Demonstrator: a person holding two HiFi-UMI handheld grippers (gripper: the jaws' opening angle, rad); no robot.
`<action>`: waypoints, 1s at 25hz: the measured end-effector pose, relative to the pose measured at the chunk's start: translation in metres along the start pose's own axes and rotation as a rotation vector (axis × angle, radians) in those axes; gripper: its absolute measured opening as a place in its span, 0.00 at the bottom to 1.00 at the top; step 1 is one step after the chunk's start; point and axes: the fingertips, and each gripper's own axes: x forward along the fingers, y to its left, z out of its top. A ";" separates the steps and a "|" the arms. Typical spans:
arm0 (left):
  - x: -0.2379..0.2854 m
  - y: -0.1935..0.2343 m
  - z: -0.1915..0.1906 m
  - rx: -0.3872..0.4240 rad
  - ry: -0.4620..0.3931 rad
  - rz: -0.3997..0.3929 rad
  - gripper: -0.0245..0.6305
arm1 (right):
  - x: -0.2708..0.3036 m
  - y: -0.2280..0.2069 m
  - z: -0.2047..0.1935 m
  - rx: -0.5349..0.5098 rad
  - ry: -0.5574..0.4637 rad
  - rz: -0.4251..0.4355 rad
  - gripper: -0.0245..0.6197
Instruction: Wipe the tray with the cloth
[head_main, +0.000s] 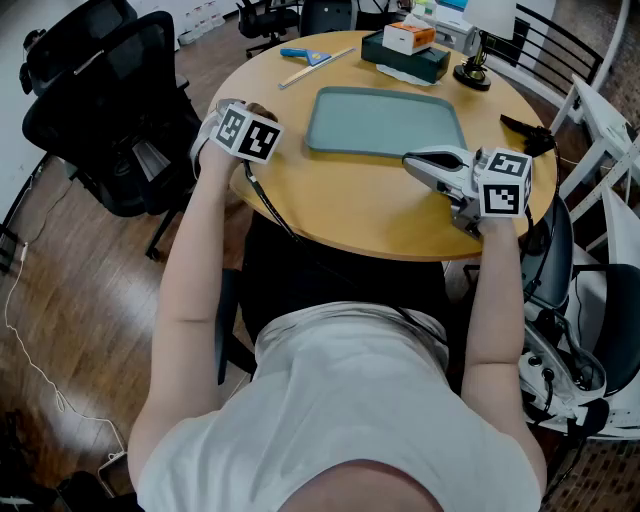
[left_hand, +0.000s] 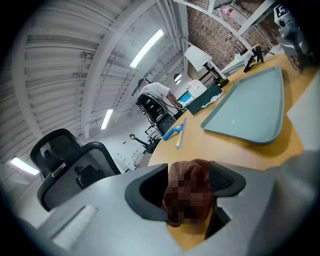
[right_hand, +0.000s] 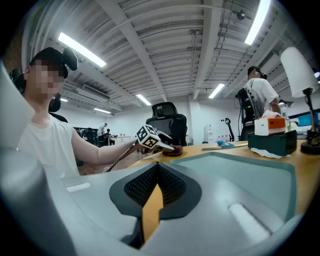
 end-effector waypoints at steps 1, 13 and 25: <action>0.008 -0.002 -0.003 0.015 0.034 -0.018 0.94 | 0.000 -0.001 0.001 -0.006 0.000 0.000 0.04; 0.013 -0.018 0.017 -0.029 0.006 -0.155 0.62 | 0.000 -0.003 0.002 -0.018 0.001 0.002 0.04; -0.042 -0.136 0.111 0.256 -0.130 -0.666 0.62 | -0.009 0.007 0.000 -0.018 0.006 0.047 0.04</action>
